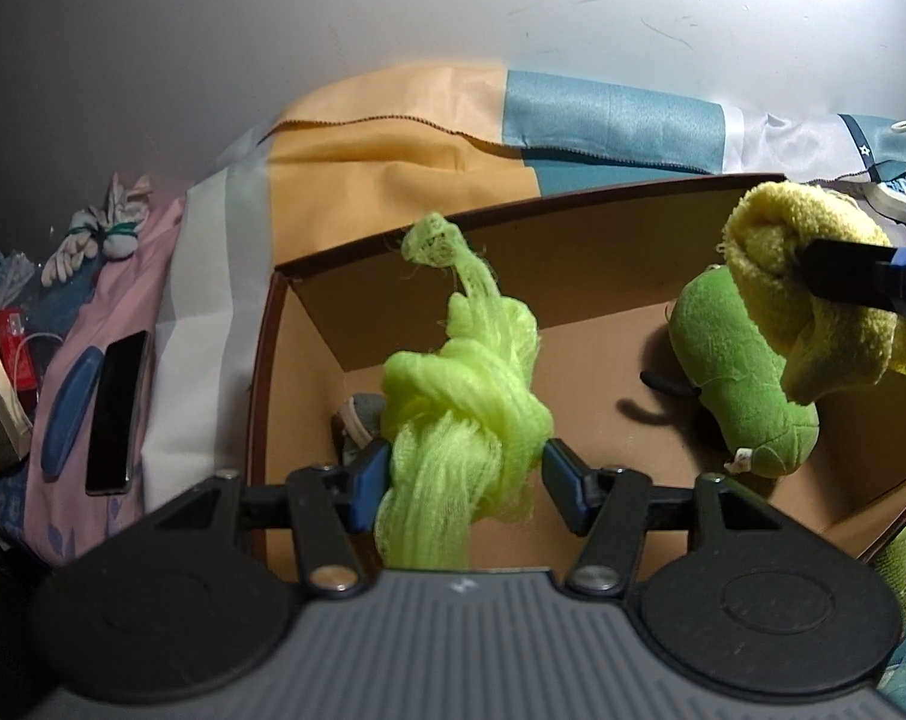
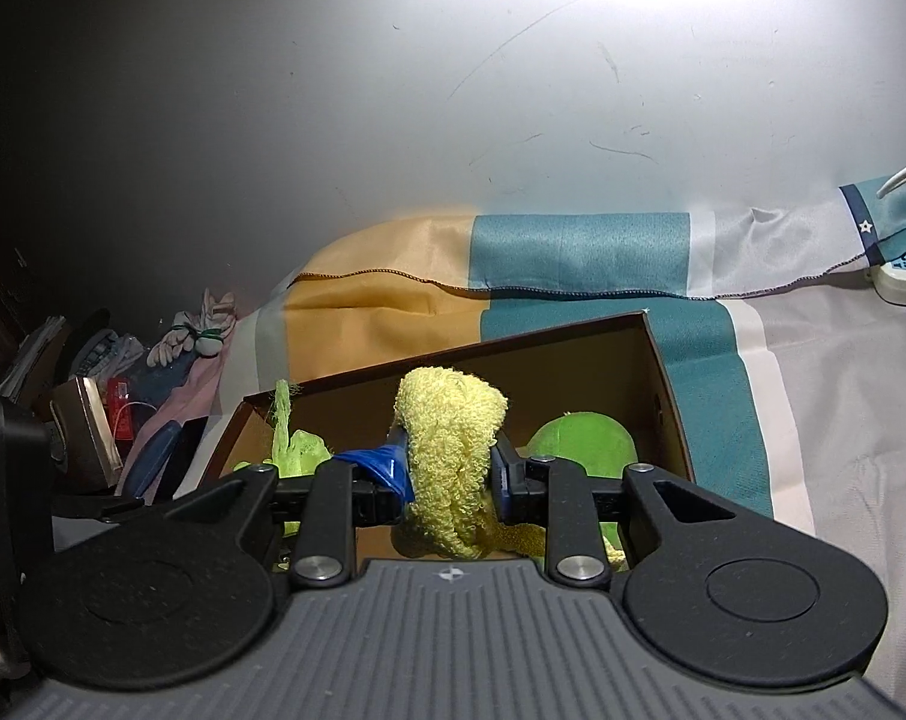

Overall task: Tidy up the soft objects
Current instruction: 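Release the mesh puff with the left gripper while the right lowers and releases the yellow towel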

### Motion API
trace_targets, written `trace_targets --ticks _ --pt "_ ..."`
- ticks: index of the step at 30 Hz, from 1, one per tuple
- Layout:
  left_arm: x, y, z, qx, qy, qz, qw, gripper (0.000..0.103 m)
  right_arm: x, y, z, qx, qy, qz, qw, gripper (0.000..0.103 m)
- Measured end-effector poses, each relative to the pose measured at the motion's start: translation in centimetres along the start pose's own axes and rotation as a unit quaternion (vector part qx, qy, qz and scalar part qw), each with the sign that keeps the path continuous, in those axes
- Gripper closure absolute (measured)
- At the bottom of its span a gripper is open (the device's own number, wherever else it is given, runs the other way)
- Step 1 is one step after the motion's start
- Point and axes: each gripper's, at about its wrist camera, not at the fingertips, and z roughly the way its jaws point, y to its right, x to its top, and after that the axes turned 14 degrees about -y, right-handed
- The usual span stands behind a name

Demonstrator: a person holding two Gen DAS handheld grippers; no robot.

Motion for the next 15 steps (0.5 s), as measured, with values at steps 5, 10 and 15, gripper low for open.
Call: trace_targets --ticks 5,10,15 --pt "0.0 -0.1 1.7 -0.004 -0.019 -0.004 0.9998 0.040 0.1 0.0 2.1 -0.006 -0.018 0.002 1.000 0.095" --pt "0.0 -0.2 2.6 -0.004 -0.029 -0.006 0.9996 0.039 0.4 0.2 3.8 -0.008 -0.029 0.005 1.000 0.095" --pt "0.2 -0.3 3.2 -0.007 -0.034 -0.009 0.9994 0.038 0.8 0.3 5.0 -0.013 -0.033 0.005 0.999 0.094"
